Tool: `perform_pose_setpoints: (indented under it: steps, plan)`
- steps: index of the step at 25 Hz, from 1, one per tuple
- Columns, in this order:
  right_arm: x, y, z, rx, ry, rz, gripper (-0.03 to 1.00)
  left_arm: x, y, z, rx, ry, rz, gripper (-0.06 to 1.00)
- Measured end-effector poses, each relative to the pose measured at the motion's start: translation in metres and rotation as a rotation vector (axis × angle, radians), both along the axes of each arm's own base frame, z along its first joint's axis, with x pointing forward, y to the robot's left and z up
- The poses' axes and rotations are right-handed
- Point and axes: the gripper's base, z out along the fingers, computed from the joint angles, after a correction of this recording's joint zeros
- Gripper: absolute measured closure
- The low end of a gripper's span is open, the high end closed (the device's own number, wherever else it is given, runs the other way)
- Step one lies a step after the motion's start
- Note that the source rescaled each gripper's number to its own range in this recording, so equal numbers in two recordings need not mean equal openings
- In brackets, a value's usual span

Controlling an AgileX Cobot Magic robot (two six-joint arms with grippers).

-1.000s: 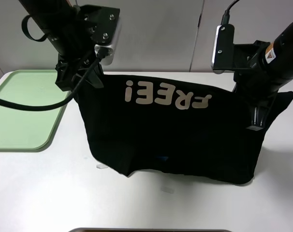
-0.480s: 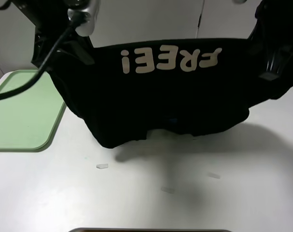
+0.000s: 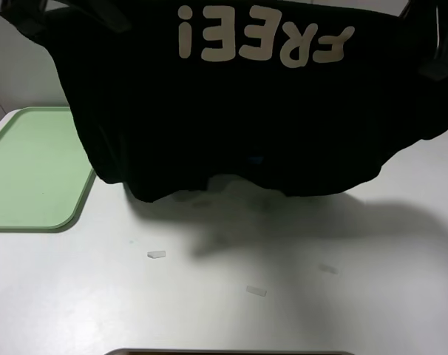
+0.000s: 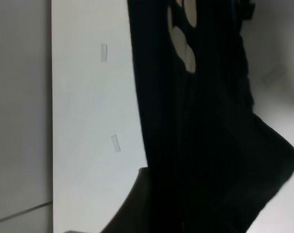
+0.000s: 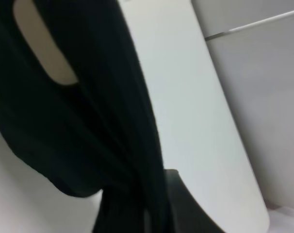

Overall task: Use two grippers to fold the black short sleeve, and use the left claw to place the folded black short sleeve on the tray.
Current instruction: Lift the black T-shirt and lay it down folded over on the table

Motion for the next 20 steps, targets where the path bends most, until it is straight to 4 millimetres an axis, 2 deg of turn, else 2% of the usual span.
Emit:
perform_pose_setpoints:
  steps: [3, 11, 20]
  plan:
    - [-0.002, 0.0, -0.001, -0.007, 0.026, 0.019, 0.97, -0.003, 0.001, 0.006, 0.0, 0.005, -0.006, 0.94]
    - [-0.007, 0.001, -0.001, -0.031, 0.048, 0.063, 0.97, -0.007, 0.004, 0.007, 0.02, 0.029, -0.011, 0.94]
    - [-0.018, -0.005, 0.013, -0.013, -0.013, 0.072, 0.97, -0.01, 0.006, 0.02, -0.019, -0.042, -0.002, 0.94]
